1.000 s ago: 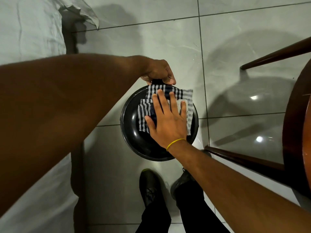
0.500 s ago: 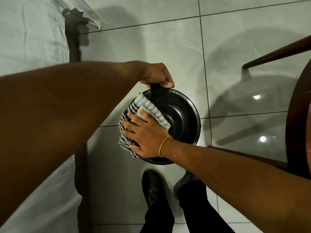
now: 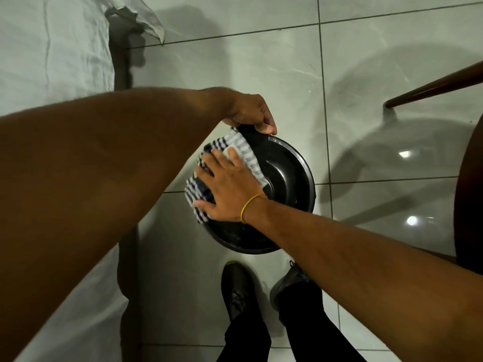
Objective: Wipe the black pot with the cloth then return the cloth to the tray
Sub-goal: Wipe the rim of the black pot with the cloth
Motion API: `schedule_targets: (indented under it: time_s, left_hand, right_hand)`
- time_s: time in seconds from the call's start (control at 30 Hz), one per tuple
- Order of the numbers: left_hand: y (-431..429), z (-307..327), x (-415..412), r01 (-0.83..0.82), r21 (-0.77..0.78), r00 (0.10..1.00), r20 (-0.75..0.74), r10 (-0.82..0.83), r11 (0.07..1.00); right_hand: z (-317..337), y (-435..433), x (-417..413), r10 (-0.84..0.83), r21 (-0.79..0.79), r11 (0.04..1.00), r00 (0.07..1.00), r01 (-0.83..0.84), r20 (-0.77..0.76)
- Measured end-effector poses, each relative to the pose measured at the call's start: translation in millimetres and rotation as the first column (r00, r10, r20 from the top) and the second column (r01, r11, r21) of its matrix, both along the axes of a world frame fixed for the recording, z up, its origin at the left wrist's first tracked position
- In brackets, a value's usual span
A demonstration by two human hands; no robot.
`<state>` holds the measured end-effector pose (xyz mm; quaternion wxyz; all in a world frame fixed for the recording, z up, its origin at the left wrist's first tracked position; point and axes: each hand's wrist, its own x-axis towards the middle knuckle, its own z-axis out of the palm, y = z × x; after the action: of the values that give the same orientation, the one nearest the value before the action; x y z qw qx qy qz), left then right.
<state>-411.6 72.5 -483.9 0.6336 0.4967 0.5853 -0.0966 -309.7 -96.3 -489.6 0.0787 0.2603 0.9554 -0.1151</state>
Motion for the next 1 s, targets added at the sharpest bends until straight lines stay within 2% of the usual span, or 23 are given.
schedule_targets:
  time_s: [0.17,0.43,0.8,1.0]
  left_hand:
    - [1.9,0.6,0.5,0.095,0.058,0.995,-0.004,-0.095,0.994]
    - [4.3,2.7,1.4,0.197,0.089,0.98,-0.032,-0.194,0.976]
    - [-5.1,-0.5,-7.9,0.133,0.131,0.991,0.005,-0.135,0.982]
    - [-8.2,-3.9,-9.8,0.138,0.149,0.99,-0.006,-0.139,0.979]
  right_hand:
    - [7.6,27.4,-1.3,-0.21,0.021,0.978,0.976,0.21,0.056]
    - [5.7,26.3,-3.8,-0.216,0.045,0.976,0.975,0.213,0.058]
    - [-0.4,23.3,16.0,0.026,0.089,0.996,1.0,-0.028,0.016]
    - [-0.5,18.0,26.1,0.297,0.113,0.95,0.955,-0.293,-0.023]
